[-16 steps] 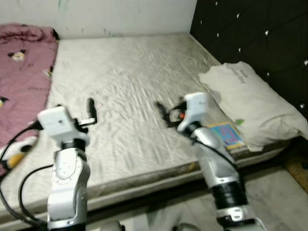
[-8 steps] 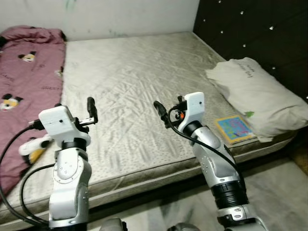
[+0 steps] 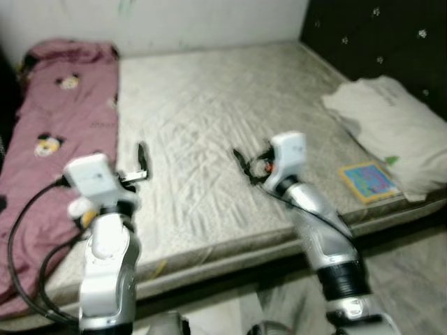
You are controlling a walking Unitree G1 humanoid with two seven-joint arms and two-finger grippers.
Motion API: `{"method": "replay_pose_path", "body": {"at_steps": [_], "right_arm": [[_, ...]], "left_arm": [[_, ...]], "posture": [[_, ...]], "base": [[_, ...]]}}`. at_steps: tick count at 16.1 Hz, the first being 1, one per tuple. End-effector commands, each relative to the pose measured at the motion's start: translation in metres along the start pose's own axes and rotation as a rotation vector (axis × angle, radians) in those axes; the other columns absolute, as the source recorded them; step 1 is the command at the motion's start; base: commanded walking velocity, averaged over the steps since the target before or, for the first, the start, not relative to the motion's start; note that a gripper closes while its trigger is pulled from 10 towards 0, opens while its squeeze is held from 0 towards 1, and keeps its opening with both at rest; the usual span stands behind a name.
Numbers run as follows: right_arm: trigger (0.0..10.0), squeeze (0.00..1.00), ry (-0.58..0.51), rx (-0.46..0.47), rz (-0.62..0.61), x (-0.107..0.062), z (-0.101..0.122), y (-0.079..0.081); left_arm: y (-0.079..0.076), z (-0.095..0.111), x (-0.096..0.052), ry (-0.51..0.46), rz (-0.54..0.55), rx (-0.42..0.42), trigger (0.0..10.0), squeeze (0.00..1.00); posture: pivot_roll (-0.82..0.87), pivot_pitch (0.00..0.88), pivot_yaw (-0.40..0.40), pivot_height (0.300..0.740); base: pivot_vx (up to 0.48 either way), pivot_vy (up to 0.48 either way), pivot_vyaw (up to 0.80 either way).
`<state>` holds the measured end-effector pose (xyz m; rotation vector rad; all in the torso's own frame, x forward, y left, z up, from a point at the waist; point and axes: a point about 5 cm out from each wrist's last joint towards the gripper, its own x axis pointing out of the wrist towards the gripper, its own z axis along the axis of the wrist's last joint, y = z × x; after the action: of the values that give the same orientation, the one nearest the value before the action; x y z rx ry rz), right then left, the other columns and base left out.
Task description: Clean up the room
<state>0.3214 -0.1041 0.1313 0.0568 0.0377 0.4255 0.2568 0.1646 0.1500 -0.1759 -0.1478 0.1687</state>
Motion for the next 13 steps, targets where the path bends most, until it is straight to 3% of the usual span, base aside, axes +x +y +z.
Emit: {"method": "replay_pose_path", "body": {"at_steps": [1,13], "right_arm": [[10.0,0.00,-0.012,0.003,0.025,0.0040,0.0031,0.0088],[10.0,0.00,-0.022,-0.009,0.060,0.0043,0.0044,0.0127]], "left_arm": [[0.0002,0.0028,0.0012,-0.011,0.003,-0.013,10.0,0.00],[-0.0001,0.0033,0.0012,-0.014,0.005,-0.020,10.0,0.00]], "posture": [[-0.01,0.000,-0.020,0.740],[0.00,0.000,-0.021,0.740]], "base": [[0.000,0.480,0.00],[0.000,0.480,0.05]]}}
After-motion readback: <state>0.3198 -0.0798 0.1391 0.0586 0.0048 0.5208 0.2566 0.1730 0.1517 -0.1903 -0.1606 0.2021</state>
